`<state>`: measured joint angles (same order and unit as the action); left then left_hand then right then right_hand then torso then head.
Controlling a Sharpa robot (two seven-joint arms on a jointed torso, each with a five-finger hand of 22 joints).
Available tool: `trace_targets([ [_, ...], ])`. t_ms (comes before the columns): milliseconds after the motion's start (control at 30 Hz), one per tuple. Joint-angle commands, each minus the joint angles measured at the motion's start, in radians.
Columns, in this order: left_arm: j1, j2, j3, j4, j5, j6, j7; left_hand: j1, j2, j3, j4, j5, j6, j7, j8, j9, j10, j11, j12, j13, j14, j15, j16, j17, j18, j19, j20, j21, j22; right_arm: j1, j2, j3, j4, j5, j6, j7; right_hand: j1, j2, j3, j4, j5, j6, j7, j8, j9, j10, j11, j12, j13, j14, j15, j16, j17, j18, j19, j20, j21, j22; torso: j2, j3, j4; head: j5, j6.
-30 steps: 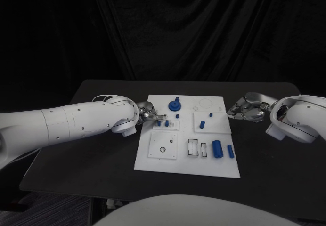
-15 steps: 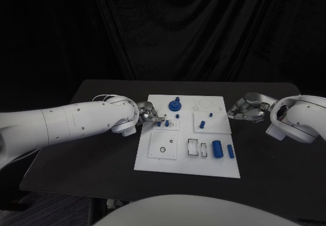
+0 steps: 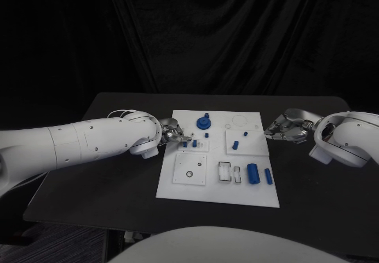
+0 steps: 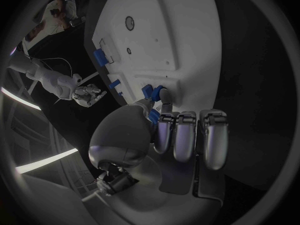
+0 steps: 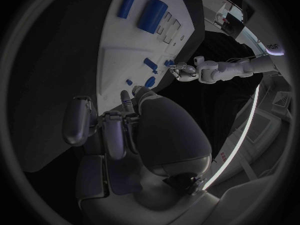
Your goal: Assemble the parts on the task board
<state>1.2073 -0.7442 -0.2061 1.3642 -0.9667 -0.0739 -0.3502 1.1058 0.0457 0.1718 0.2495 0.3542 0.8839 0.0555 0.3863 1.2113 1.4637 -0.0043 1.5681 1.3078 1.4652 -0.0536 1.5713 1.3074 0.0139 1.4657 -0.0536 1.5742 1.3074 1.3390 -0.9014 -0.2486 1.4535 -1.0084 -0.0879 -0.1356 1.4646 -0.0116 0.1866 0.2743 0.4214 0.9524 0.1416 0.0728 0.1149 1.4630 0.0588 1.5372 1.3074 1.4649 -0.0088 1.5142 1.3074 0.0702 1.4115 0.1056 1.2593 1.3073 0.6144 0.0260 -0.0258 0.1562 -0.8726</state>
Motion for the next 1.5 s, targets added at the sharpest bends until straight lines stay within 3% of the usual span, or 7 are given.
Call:
trace_targets([
  [33,-0.006,-0.001,-0.005,-0.002,0.002,0.03,-0.022,0.018,0.0,0.015,-0.004,0.011,-0.004,-0.005,-0.006,0.002,0.107,-0.008,0.003,0.263,0.106,-0.002,0.0,0.263,-0.014,0.105,-0.006,-0.003,0.263,-0.004,0.0,0.001,-0.001,-0.004,0.012,-0.019,0.013,-0.001,0.007,0.0,0.005,0.001,0.004,-0.004,-0.002,0.04,0.006,-0.006,0.196,0.069,0.005,-0.006,0.175,0.007,-0.008,-0.002,-0.005,0.16,0.0,0.0003,0.0009,-0.002,0.0],
  [167,-0.006,-0.001,-0.005,-0.002,0.002,0.03,-0.022,0.045,-0.01,0.048,-0.016,0.051,-0.004,-0.007,-0.007,0.002,0.107,-0.011,0.003,0.263,0.106,-0.005,0.0,0.263,-0.014,0.105,-0.009,-0.003,0.263,-0.006,0.0,0.001,-0.001,-0.004,0.013,-0.019,0.013,-0.001,0.007,0.0,0.005,0.001,0.004,-0.004,-0.002,0.039,0.006,-0.007,0.195,0.068,0.005,-0.006,0.175,0.007,-0.008,-0.002,-0.006,0.159,0.0,0.0004,0.0012,-0.002,0.0],
  [367,-0.006,0.0,-0.005,-0.003,0.002,0.027,-0.02,0.048,-0.015,0.055,-0.016,0.057,-0.003,-0.006,-0.007,0.002,0.107,-0.011,0.003,0.263,0.106,-0.005,0.0,0.263,-0.014,0.105,-0.009,-0.003,0.263,-0.007,-0.001,0.001,-0.001,-0.004,0.013,-0.019,0.013,-0.001,0.007,0.0,0.005,0.001,0.004,-0.004,-0.002,0.038,0.006,-0.007,0.194,0.067,0.005,-0.007,0.173,0.008,-0.01,-0.002,-0.009,0.158,0.0,0.0001,0.0002,0.0,0.0],
  [767,-0.007,-0.001,-0.005,-0.004,0.002,0.018,-0.01,-0.059,-0.014,0.015,0.043,-0.096,0.009,0.005,-0.017,-0.008,0.107,-0.001,0.003,0.263,0.106,0.003,0.0,0.263,-0.014,0.105,-0.002,-0.003,0.263,-0.008,-0.002,0.001,-0.002,-0.004,0.013,-0.02,0.013,-0.001,0.007,0.0,0.005,0.001,0.004,-0.004,-0.002,0.038,0.006,-0.007,0.194,0.067,0.005,-0.007,0.173,0.008,-0.01,-0.002,-0.009,0.158,-0.001,0.0006,0.0002,0.0,0.0],
  [1033,-0.007,-0.003,-0.005,-0.004,0.002,0.02,-0.011,-0.117,0.003,-0.014,0.044,-0.124,0.012,0.006,-0.021,-0.012,0.107,0.0,0.003,0.263,0.106,0.004,0.0,0.263,-0.014,0.105,0.0,-0.003,0.263,-0.008,-0.001,0.001,-0.003,-0.004,0.015,-0.02,0.013,-0.001,0.008,0.0,0.006,0.001,0.004,-0.004,-0.002,0.037,0.006,-0.008,0.193,0.067,0.005,-0.008,0.172,0.008,-0.011,-0.002,-0.012,0.158,0.0,0.0003,0.0001,0.002,0.0],
  [1167,-0.007,-0.005,-0.005,-0.004,0.002,0.022,-0.011,-0.209,0.033,-0.057,0.046,-0.132,0.015,0.006,-0.024,-0.014,0.107,0.002,0.003,0.263,0.106,0.004,0.0,0.263,-0.014,0.105,0.001,-0.003,0.263,-0.008,-0.001,0.001,-0.003,-0.004,0.016,-0.021,0.013,-0.001,0.008,0.0,0.006,0.001,0.004,-0.004,-0.002,0.037,0.006,-0.008,0.193,0.067,0.005,-0.008,0.172,0.008,-0.011,-0.002,-0.012,0.158,0.001,0.0002,0.0002,0.001,0.0],
  [1500,-0.007,-0.008,-0.005,0.0,0.002,0.026,-0.008,-0.249,0.052,-0.086,0.044,-0.107,0.026,0.004,-0.02,-0.012,0.107,0.0,0.003,0.263,0.106,0.004,0.0,0.263,-0.014,0.105,0.0,-0.003,0.263,-0.008,-0.002,0.001,-0.003,-0.004,0.018,-0.022,0.013,-0.001,0.008,0.0,0.006,0.001,0.004,-0.004,-0.002,0.037,0.006,-0.008,0.193,0.067,0.005,-0.008,0.172,0.008,-0.011,-0.002,-0.012,0.158,0.0,0.0005,0.0007,0.001,0.0],
])
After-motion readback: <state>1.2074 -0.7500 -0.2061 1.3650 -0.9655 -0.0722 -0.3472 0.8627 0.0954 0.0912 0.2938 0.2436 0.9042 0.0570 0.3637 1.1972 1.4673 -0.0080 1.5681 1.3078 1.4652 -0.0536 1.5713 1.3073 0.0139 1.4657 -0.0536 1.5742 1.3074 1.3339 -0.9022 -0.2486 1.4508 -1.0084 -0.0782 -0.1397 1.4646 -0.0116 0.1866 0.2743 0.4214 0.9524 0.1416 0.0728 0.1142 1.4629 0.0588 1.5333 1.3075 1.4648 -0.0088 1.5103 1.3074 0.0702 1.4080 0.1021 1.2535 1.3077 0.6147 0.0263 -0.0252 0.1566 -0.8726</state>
